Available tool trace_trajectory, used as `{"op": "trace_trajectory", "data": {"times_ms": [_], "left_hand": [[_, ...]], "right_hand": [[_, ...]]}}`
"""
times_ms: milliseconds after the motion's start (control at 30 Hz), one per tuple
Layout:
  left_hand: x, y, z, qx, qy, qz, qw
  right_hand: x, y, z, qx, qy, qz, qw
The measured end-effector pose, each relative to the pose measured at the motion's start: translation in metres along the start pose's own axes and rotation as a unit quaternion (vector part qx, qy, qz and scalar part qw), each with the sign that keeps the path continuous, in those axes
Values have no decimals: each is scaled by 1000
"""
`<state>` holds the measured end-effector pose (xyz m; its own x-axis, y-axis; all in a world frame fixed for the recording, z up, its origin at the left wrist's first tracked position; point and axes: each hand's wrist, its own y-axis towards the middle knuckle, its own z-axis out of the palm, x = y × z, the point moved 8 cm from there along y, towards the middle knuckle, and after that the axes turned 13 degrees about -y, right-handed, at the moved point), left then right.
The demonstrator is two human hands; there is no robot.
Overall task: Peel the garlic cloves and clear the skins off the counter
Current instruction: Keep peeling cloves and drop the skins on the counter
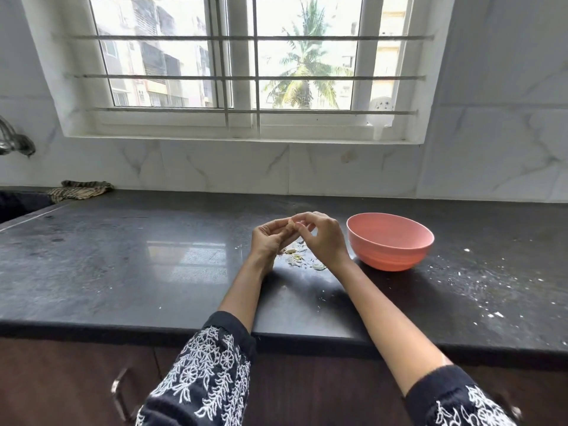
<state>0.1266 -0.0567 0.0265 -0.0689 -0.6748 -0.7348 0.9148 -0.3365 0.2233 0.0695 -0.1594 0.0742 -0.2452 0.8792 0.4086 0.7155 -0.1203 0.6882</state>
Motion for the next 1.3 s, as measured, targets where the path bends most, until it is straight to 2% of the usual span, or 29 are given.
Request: {"op": "trace_trajectory", "data": {"times_ms": [167, 433, 633, 933, 1100, 1300], "left_hand": [[0, 3, -5, -16, -8, 9, 1000], [-3, 2, -6, -19, 43, 18, 999], [-7, -1, -3, 0, 75, 45, 996], [-7, -3, 1, 21, 127, 53, 990], [-8, -5, 3, 15, 110, 49, 993], [-6, -2, -3, -4, 39, 25, 999]], "right_hand": [[-2, 1, -1, -11, 29, 11, 999], [-5, 3, -1, -10, 50, 24, 998], [-10, 3, 8, 33, 66, 48, 996], [-14, 2, 15, 72, 11, 57, 996], [-13, 2, 13, 70, 15, 56, 996], [-14, 2, 13, 62, 9, 60, 996]]}}
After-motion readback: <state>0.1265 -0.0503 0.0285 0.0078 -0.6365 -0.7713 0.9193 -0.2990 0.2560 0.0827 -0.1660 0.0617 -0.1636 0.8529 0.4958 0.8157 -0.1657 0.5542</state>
